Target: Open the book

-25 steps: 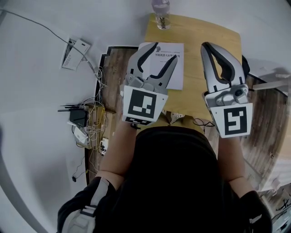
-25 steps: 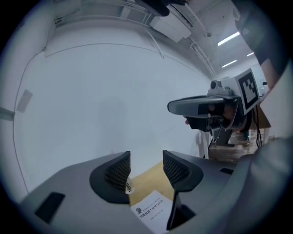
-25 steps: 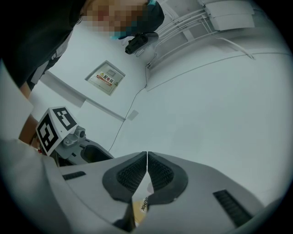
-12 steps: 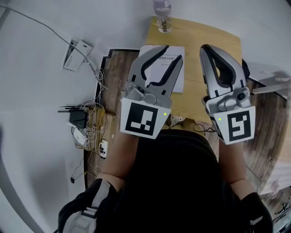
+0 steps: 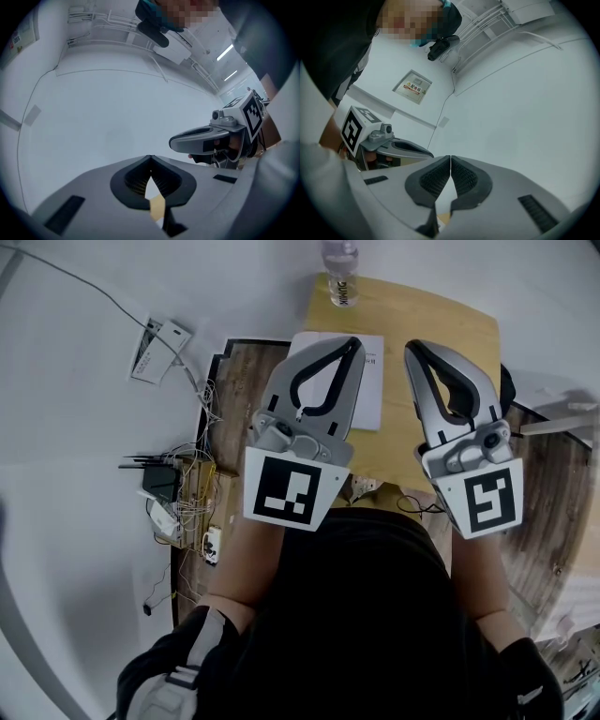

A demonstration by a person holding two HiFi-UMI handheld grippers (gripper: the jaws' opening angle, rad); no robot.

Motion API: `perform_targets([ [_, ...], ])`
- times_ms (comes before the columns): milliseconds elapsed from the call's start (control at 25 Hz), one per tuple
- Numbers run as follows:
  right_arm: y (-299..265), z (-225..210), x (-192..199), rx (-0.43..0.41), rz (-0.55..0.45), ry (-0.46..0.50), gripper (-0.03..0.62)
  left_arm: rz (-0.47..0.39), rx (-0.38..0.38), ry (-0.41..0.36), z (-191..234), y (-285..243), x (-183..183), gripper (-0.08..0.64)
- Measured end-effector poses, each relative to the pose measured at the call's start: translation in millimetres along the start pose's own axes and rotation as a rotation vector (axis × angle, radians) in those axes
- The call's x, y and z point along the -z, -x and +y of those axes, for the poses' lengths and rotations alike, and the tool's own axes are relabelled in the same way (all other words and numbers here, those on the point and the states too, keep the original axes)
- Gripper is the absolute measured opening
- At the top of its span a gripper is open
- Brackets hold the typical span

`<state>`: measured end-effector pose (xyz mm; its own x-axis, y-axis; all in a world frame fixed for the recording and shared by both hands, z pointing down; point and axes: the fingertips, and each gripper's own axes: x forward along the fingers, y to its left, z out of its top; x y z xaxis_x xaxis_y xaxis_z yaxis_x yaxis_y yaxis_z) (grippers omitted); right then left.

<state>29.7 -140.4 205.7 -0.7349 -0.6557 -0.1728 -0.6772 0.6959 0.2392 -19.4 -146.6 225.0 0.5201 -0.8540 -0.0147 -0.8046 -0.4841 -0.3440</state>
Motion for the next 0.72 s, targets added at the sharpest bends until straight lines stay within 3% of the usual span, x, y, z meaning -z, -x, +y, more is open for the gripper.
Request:
perform_targets([
  [720,4.3,6.6,8.1,-0.011,0.027,0.026,0.031,-0.022,-0.004,0.018,0.2,3.2,-4.1,0.011],
])
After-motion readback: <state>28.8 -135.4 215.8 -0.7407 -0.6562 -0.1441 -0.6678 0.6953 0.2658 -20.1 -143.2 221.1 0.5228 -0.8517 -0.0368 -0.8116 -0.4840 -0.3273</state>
